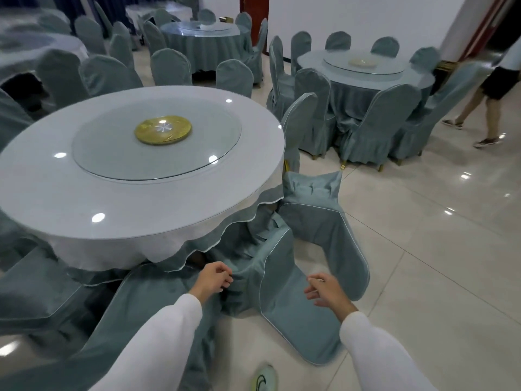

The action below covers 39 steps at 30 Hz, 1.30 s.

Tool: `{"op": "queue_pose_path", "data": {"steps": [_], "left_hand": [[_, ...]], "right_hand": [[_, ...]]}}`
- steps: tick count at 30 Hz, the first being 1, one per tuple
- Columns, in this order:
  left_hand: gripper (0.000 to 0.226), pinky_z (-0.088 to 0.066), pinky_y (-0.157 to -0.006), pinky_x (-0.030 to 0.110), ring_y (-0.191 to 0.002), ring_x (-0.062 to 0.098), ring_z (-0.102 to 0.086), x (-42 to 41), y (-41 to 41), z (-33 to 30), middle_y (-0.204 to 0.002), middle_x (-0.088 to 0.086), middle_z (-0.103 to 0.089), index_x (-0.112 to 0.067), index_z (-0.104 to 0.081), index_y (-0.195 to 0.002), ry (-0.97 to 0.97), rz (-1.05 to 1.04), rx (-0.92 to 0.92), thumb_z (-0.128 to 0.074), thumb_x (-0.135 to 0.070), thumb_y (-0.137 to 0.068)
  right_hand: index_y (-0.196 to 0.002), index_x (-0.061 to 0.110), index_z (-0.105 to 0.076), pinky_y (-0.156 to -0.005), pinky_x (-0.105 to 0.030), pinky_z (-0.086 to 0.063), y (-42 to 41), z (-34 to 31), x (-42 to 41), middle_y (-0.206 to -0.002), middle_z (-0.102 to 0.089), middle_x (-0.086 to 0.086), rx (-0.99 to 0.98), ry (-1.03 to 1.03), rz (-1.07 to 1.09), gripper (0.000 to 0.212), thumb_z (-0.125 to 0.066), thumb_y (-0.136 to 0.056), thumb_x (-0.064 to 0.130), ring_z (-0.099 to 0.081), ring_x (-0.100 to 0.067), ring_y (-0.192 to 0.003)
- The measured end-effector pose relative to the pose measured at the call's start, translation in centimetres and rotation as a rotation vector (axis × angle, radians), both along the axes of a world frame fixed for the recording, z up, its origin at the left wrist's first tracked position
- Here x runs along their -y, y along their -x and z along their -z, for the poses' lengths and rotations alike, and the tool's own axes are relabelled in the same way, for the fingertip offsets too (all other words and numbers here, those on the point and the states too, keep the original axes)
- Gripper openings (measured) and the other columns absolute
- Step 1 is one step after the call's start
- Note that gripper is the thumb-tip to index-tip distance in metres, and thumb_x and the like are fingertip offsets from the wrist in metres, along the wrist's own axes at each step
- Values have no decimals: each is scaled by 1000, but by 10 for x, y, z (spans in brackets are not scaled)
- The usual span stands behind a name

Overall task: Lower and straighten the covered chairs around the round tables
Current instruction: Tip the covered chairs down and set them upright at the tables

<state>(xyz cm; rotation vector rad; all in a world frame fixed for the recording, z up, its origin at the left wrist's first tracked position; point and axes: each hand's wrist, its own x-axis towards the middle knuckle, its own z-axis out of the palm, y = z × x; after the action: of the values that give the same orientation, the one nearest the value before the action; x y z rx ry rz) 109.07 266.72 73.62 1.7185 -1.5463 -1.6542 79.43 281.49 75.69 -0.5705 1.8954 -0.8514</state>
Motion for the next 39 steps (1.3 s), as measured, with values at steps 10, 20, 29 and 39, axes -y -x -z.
{"op": "queue_pose_path", "data": {"steps": [10, 20, 29, 39], "left_hand": [[18, -44, -50, 22, -59, 18, -62, 84, 111, 15, -75, 12, -73, -8, -70, -85, 35, -93, -42, -56, 2, -90], [17, -44, -49, 21, -65, 18, -64, 104, 197, 27, -80, 12, -75, -10, -70, -90, 32, -210, -4, -56, 0, -90], [16, -39, -51, 20, -59, 14, -58, 61, 269, 20, -83, 10, -74, -7, -68, -98, 21, -565, -14, -55, 0, -92], [14, -39, -45, 19, -51, 10, -57, -9, 336, 0, -78, 13, -71, -7, -65, -90, 9, -734, -42, -57, 4, -93]], "right_hand": [[-107, 7, -67, -54, -26, -44, 113, 5, 97, -78, -73, -13, -6, 5, -58, 15, -56, -100, 15, -61, -21, -62], [-100, 9, -65, -47, -22, -44, 210, 13, 172, -79, -70, -18, -5, 3, -193, 10, -55, -100, 9, -59, -20, -57], [-100, 12, -68, -50, -25, -44, 319, 43, 209, -84, -76, -19, 22, -46, -469, 9, -59, -99, 14, -64, -20, -58], [-105, 7, -68, -47, -22, -42, 371, 39, 198, -78, -74, -16, 44, -68, -601, 14, -56, -99, 11, -62, -19, -55]]}}
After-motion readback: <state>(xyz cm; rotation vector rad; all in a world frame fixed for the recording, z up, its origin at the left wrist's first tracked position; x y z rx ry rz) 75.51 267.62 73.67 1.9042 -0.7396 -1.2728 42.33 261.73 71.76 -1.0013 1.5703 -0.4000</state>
